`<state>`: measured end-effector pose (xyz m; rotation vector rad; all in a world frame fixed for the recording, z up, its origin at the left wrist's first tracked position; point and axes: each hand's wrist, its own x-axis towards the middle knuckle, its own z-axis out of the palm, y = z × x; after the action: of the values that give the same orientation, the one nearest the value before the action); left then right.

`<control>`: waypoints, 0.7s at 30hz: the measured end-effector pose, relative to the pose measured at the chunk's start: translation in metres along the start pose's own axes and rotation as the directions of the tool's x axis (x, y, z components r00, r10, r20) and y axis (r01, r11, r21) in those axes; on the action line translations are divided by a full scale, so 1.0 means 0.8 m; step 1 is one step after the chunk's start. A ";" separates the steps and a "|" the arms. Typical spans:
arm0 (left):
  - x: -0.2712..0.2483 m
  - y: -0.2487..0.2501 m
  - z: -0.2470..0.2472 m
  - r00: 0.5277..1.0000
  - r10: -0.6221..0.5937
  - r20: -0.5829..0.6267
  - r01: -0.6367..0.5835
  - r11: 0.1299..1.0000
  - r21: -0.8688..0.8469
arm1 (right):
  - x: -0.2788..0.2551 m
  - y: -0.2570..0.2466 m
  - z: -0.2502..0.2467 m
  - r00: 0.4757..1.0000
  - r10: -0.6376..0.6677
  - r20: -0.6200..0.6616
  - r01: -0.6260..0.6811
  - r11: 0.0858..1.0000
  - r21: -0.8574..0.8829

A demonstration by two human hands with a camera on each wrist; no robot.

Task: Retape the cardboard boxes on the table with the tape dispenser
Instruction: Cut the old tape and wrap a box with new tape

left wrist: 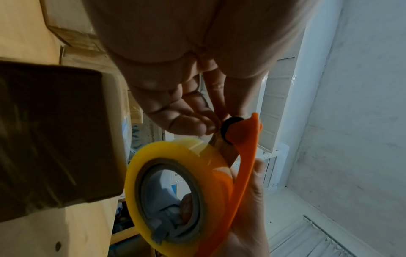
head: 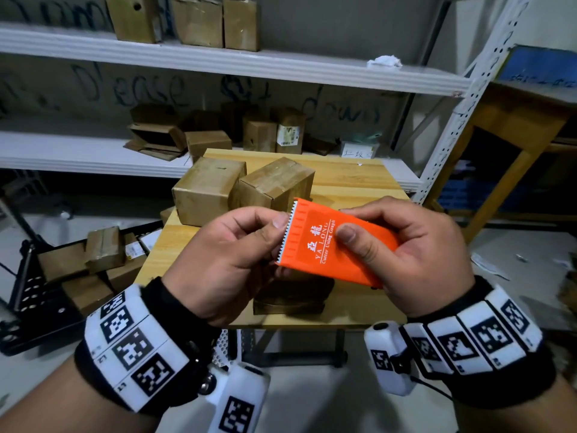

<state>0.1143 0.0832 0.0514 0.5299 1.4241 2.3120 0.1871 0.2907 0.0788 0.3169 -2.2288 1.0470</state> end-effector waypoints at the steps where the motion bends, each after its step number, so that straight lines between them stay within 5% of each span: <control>1: 0.000 0.000 0.001 1.000 -0.005 -0.002 0.005 1.000 -0.002 | 0.000 0.000 0.000 1.000 -0.001 0.000 0.001 1.000 0.002; 16: -0.004 0.001 0.006 0.996 -0.076 -0.054 0.072 0.995 -0.074 | -0.003 0.003 -0.003 1.000 0.012 -0.001 -0.012 0.999 -0.040; 21: -0.007 0.001 0.012 1.000 -0.017 -0.021 0.016 0.998 -0.061 | -0.005 0.005 -0.004 1.000 0.017 -0.001 -0.017 0.999 -0.050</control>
<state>0.1234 0.0876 0.0554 0.4746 1.3578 2.3467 0.1897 0.2957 0.0756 0.2759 -2.2570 0.9978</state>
